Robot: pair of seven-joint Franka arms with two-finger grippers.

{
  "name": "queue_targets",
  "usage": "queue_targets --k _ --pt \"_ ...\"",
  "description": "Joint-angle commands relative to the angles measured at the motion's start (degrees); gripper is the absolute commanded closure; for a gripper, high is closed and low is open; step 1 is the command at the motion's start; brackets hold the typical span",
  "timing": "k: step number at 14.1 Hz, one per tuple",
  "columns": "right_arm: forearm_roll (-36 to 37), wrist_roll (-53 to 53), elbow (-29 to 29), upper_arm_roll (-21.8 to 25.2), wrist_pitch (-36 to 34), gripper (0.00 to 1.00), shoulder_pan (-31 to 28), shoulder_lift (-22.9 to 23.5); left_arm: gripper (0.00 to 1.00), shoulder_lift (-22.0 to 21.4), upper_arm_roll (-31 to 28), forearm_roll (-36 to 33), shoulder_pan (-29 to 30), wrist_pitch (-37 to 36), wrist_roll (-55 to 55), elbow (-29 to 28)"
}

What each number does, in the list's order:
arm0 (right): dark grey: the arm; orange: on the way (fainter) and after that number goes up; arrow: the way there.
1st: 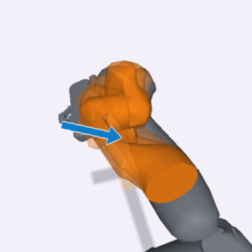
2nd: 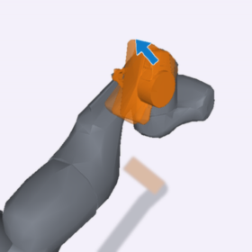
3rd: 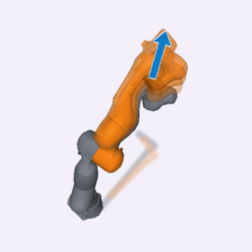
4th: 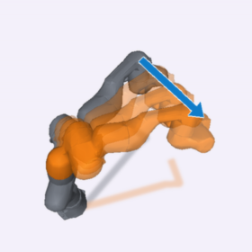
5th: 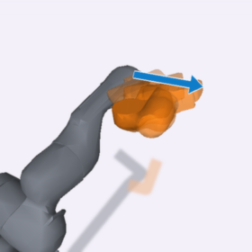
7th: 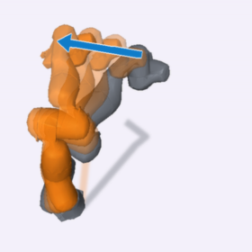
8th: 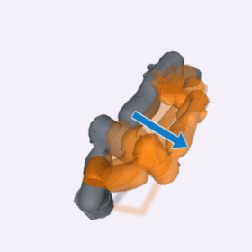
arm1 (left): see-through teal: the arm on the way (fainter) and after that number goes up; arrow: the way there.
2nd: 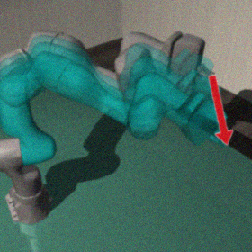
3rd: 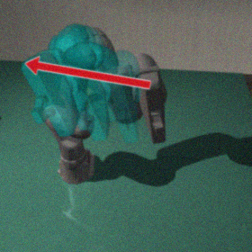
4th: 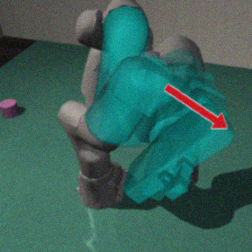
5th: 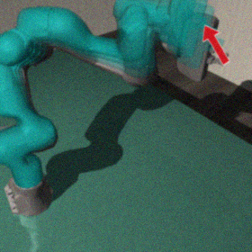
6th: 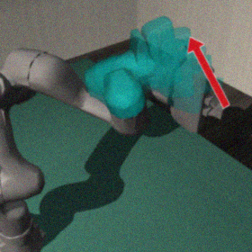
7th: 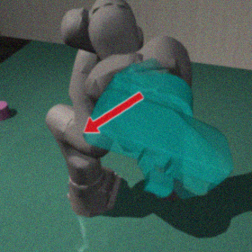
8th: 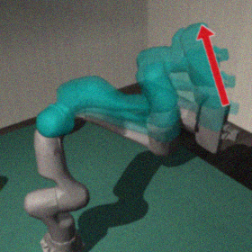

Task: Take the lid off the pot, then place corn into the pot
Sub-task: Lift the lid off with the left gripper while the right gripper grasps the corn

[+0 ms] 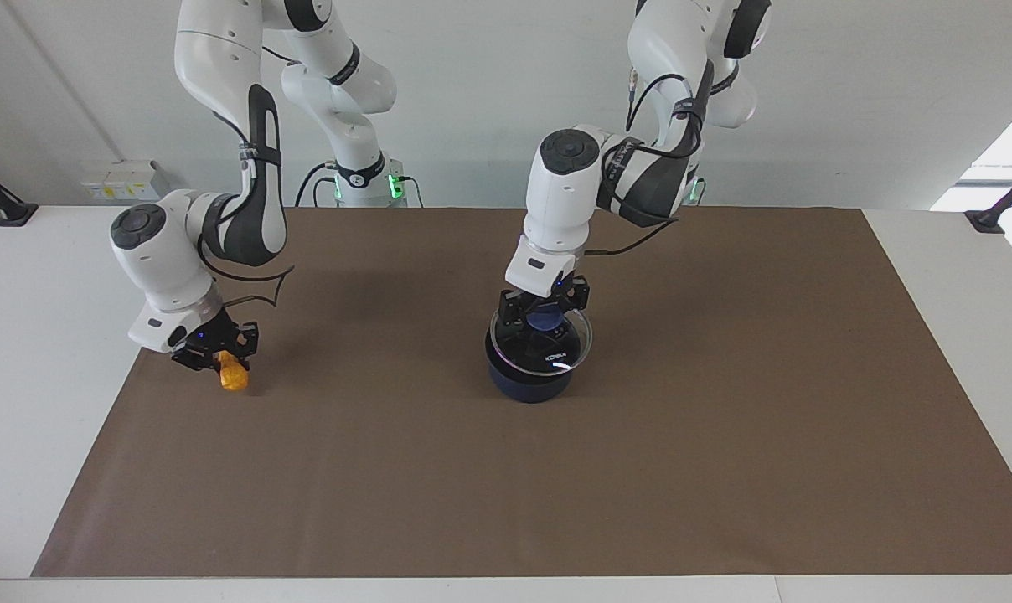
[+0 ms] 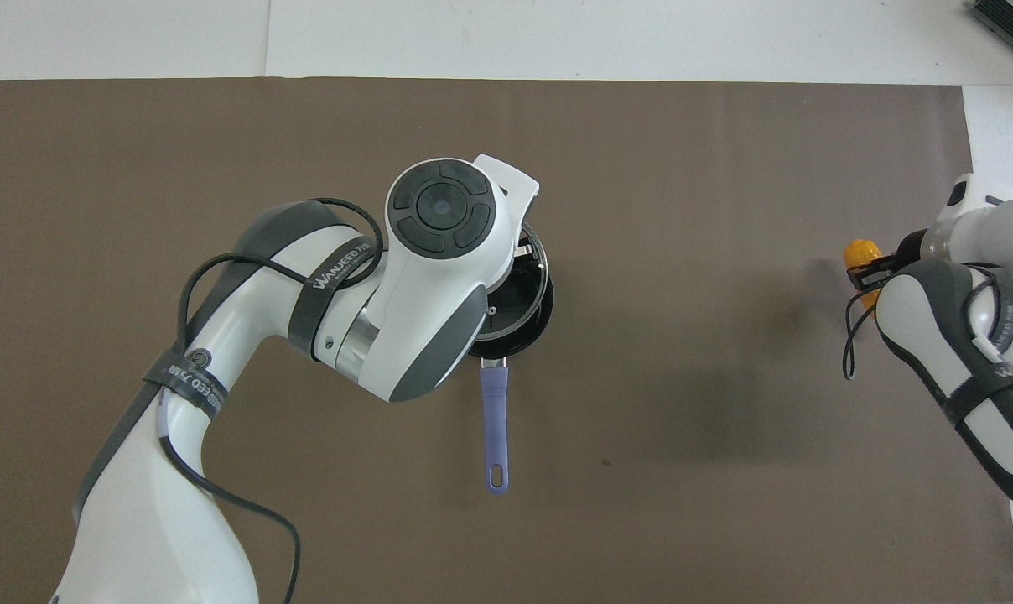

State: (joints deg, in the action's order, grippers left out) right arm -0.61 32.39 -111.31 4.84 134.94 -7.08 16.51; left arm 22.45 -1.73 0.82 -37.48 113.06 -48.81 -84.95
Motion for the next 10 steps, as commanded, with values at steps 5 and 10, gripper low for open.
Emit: queue_targets --k 5,10 --pt "-0.2 -10.6 6.5 -4.3 -11.3 1.00 0.0 -4.6 1.00 -4.0 0.1 -0.6 8.4 -4.8 15.5 -1.8" --pt "-0.1 -22.8 11.4 -11.9 -17.8 1.00 0.0 -6.4 1.00 -7.8 -0.2 -0.7 15.8 -3.6 27.6 -7.7"
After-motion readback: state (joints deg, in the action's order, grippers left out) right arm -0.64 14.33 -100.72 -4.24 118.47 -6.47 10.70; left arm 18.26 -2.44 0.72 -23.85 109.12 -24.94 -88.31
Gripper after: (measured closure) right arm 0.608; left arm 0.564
